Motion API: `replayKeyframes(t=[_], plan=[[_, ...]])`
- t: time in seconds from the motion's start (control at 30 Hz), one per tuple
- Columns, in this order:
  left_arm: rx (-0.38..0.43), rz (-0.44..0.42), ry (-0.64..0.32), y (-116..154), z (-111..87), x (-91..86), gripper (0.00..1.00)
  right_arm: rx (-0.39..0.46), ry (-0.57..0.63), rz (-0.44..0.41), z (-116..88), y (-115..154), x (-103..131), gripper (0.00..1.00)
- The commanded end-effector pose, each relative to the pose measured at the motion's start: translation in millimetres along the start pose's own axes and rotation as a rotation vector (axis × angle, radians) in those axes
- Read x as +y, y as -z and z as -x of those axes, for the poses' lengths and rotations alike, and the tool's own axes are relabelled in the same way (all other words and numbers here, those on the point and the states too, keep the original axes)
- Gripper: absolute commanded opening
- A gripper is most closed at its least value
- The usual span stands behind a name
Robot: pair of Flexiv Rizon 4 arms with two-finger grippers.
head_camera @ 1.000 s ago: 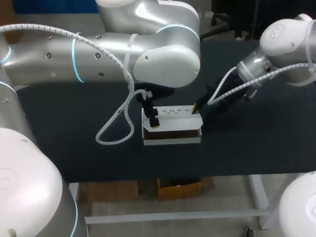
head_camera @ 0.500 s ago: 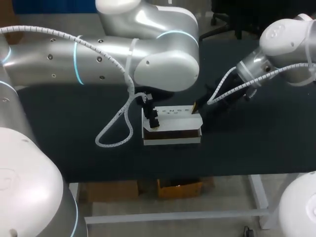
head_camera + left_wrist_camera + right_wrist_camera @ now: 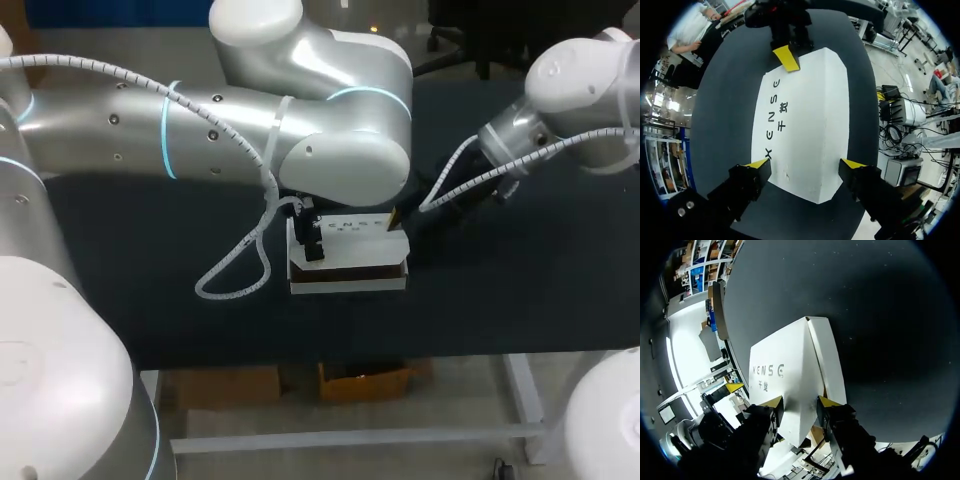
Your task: Assemble the packaging by folding the flat box into shape, placing the metal phone stand inside, and closing the box properly
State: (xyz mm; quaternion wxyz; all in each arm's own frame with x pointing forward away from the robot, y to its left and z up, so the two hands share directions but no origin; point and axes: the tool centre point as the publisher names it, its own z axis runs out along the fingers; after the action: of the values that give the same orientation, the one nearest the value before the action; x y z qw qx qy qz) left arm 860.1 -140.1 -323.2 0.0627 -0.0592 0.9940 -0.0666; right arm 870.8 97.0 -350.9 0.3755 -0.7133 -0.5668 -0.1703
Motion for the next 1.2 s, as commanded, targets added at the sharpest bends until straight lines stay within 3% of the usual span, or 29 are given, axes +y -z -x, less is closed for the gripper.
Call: replayKeyframes(t=[0.03,0.67,1.07,1.2], plan=[[-0.016,-0.002,-0.004,-6.2,-2.2,-0.3,0.85,-0.001,-0.001,-0.002,-0.7,-0.4,0.5,0.40],[-0.111,-0.003,-0.058,-15.7,-4.0,-3.3,0.44,0.004,0.004,-0.009,-0.8,-1.4,0.9,0.40],[-0.170,0.060,-0.068,-24.1,-3.3,-11.1,0.44,0.006,0.008,-0.013,-0.7,-1.5,1.3,0.40],[-0.179,0.067,-0.066,-26.2,-2.3,-12.5,0.35,0.006,0.008,-0.014,-0.7,-2.0,1.9,0.40]])
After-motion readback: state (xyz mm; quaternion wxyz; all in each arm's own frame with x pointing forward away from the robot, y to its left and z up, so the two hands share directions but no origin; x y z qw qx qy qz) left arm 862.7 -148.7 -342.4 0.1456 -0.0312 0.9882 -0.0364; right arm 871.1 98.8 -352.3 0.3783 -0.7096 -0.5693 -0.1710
